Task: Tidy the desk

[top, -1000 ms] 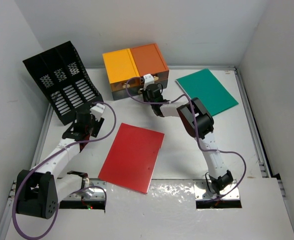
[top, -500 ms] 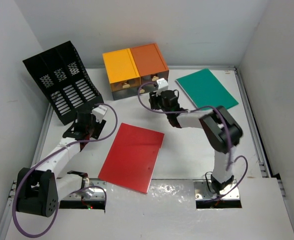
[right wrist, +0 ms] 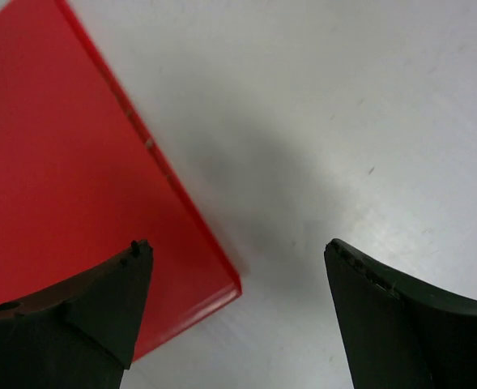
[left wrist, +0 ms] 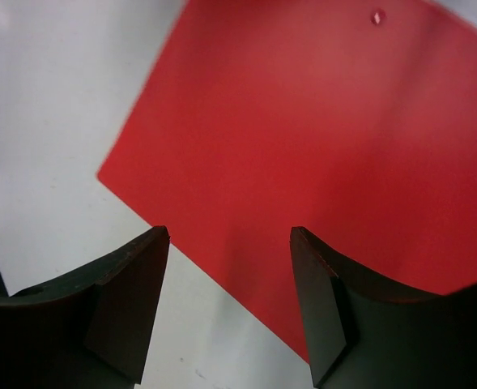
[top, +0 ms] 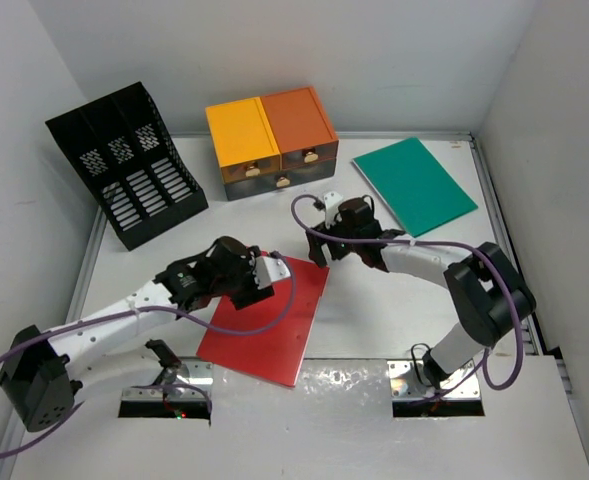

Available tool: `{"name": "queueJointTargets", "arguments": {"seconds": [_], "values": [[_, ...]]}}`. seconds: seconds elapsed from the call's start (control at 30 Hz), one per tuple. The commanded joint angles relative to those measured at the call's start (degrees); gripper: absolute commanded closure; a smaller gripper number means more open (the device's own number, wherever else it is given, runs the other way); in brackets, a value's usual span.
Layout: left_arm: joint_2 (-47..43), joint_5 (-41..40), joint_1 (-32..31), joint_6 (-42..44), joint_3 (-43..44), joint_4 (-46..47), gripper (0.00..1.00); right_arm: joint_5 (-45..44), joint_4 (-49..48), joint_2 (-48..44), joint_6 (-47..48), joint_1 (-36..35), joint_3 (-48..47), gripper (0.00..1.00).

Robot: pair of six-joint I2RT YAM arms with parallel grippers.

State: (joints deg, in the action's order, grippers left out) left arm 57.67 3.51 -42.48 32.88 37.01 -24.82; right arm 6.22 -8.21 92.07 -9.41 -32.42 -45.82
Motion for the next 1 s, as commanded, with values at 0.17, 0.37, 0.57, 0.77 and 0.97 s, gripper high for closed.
{"name": "queueJointTargets", "arguments": {"seconds": [0.17,0.37,0.57,0.77,0.97], "values": [[2.45,-1.74,-5.6,4.3,-2.82,-1.9,0.39,13.54,11.55,5.55,3.87,-0.01,-4.71,0.19],[-4.13,-5.35,-5.6,3.24,-8.0,0.56,0.39,20.84,11.54,10.93,6.24,-0.01,-8.22,0.24],[-6.7,-10.96,-5.6,2.54,-13.1,2.4,0.38,24.19,15.68,14.28,7.74,-0.09,-12.89,0.36],[0.94,-17.21,-5.69,1.48,-14.95,7.5,0.39,26.39,16.38,12.78,7.13,-0.09,-10.43,0.49],[5.08,-16.96,-5.6,1.66,-15.04,11.11,0.39,27.26,15.95,11.46,5.11,0.26,-8.76,0.63]]}}
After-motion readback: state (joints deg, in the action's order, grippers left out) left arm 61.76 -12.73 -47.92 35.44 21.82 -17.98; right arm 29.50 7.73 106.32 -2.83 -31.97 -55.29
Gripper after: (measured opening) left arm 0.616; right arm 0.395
